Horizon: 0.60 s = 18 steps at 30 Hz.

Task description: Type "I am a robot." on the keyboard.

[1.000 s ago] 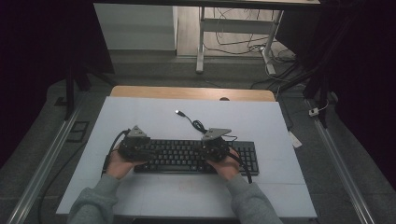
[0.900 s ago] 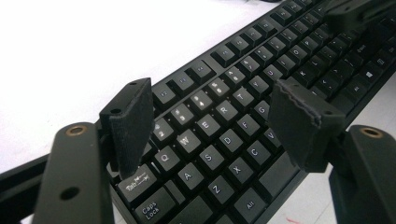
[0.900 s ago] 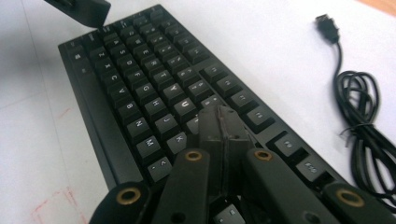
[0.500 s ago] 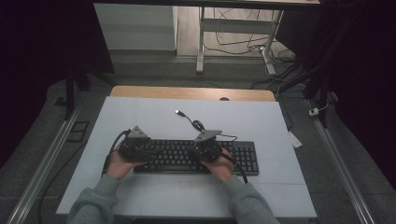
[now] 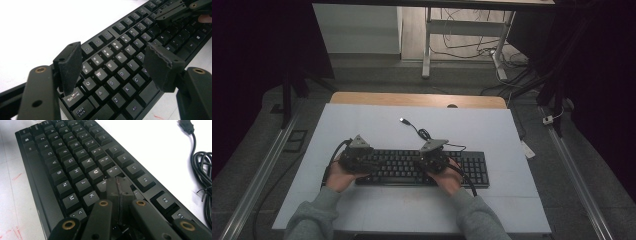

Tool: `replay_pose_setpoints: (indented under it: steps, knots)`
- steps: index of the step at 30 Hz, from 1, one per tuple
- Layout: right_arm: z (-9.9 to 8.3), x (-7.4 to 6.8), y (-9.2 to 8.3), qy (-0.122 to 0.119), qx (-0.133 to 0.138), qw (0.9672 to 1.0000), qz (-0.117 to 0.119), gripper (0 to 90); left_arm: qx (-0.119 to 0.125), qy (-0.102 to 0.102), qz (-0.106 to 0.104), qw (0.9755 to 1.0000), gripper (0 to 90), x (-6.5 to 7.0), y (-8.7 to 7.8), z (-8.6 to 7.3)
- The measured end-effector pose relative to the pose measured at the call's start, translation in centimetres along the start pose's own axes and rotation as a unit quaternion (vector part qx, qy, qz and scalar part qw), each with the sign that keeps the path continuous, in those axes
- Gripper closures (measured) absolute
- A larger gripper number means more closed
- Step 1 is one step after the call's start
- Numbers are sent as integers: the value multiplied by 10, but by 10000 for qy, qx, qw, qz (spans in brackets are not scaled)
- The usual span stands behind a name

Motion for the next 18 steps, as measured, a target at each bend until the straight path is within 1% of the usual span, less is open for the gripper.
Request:
replay_pose_setpoints:
  steps: [4,5,7,10,13,18]
  knots:
    - [-1,-1,1,-27,-19,10000,-19,900,-1,3,-1,10000,312,0,0,0]
    - [-2,-1,2,-62,-59,9999,-59,900,0,5,-2,10000,312,0,0,0]
    - [-2,-1,3,-34,-19,10000,-58,900,0,11,-3,10000,312,0,0,0]
    - [-1,-2,1,-85,2,9999,-84,900,0,16,-4,10000,312,0,0,0]
    - [1,-2,-4,-36,123,9999,-41,900,-7,-2,8,10000,312,0,0,0]
    - [0,3,-17,46,232,9997,-96,900,17,-2,11,10000,312,0,-1,0]
Point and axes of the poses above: each handheld gripper's, and its own axes: y roughly forward along the jaws, z roughly out of its top, x roughly to its right, the point moved 3 cm from there along y, roughly forward along the jaws, and after that the axes turned 7 degrees about y, right-handed, at the moved point
